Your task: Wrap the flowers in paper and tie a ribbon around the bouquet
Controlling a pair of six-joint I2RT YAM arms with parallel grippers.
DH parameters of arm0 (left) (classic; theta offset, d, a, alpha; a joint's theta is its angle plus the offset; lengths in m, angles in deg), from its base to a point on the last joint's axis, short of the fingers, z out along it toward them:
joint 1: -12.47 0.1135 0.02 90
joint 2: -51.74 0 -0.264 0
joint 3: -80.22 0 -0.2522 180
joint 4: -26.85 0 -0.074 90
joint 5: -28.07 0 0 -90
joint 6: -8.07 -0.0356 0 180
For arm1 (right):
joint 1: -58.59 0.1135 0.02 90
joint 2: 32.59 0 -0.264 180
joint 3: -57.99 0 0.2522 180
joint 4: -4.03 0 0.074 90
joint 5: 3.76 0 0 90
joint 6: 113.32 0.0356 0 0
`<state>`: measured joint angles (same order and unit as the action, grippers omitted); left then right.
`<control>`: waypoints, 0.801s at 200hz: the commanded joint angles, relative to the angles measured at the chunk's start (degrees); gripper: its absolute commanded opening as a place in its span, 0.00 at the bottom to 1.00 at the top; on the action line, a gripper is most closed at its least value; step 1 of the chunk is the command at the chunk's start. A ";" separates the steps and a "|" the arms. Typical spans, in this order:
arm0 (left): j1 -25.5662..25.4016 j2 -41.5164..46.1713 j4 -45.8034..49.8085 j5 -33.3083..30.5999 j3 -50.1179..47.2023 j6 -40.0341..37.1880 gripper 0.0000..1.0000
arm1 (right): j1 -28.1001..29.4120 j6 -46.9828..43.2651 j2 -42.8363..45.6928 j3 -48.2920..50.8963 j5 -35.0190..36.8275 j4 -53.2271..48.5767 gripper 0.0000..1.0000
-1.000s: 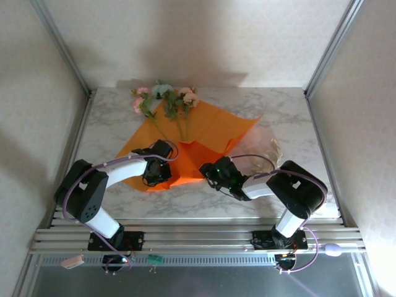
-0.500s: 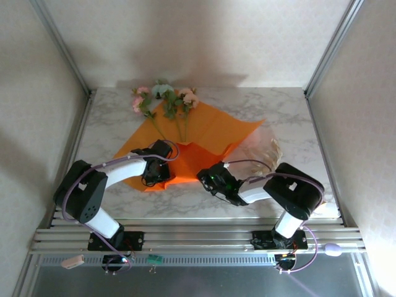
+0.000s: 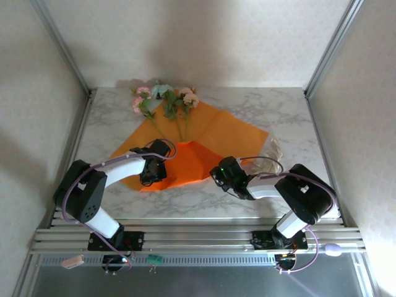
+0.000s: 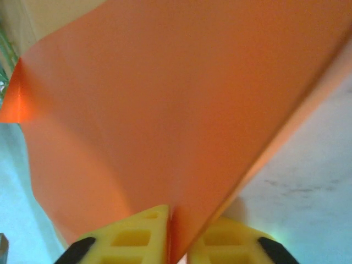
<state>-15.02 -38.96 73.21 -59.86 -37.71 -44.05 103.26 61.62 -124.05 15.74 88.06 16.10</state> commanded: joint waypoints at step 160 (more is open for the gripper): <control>-24.91 28.92 -34.87 -8.63 -20.55 79.59 0.65 | -5.47 30.64 3.77 -14.68 -8.28 -29.81 0.00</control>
<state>-36.02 -7.87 47.60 -63.27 -58.08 22.95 98.91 88.92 -119.90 3.37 82.64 -9.76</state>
